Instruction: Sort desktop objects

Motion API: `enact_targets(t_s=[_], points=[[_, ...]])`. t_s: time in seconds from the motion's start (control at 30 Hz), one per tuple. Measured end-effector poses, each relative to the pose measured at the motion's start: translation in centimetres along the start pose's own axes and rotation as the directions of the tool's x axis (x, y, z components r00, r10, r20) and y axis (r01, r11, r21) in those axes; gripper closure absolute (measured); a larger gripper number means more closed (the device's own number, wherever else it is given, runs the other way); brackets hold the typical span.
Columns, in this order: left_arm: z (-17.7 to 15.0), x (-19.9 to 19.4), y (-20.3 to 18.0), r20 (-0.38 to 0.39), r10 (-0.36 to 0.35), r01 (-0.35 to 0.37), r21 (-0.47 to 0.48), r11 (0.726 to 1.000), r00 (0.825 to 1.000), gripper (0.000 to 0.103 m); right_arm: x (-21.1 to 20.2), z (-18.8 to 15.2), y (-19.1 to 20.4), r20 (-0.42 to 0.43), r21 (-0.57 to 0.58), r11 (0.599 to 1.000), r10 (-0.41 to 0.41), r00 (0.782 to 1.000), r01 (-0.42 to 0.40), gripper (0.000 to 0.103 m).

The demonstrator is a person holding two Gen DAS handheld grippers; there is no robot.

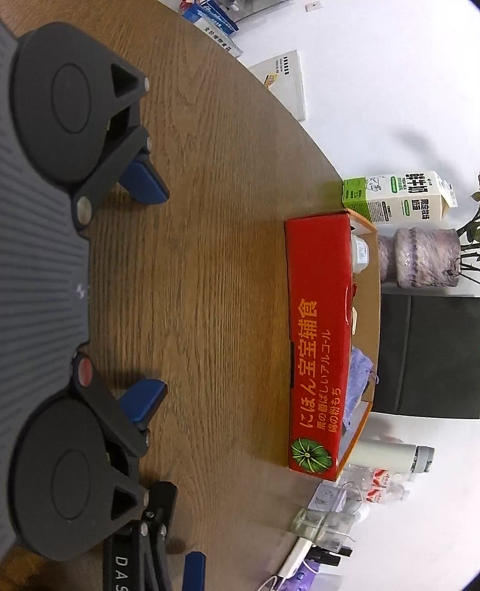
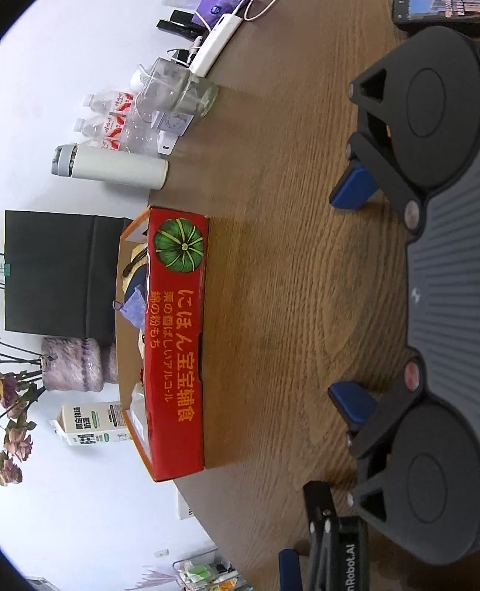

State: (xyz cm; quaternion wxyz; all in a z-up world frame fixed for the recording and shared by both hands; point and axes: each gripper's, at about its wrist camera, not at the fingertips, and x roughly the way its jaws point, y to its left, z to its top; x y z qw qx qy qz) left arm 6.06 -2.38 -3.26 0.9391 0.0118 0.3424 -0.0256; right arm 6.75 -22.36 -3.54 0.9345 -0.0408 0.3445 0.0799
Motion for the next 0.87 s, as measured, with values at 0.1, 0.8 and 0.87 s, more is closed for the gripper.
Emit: enact_targets(t_s=[0.1, 0.8, 0.87], points=[[0.10, 0.12, -0.07, 0.000, -0.002, 0.002, 0.000, 1.000, 1.000, 0.000, 0.33, 0.10, -0.35, 0.000, 0.024, 1.000, 0.006, 1.000, -0.006, 0.000], [0.23, 0.42, -0.29, -0.002, 0.002, -0.002, 0.000, 1.000, 1.000, 0.000, 0.67, 0.34, -0.27, 0.002, 0.034, 0.999, 0.015, 1.000, -0.015, 0.000], [0.22, 0.43, -0.36, -0.002, -0.002, 0.002, 0.004, 1.000, 1.000, 0.000, 0.66, 0.34, -0.18, 0.002, 0.032, 0.999, 0.016, 1.000, -0.016, 0.000]])
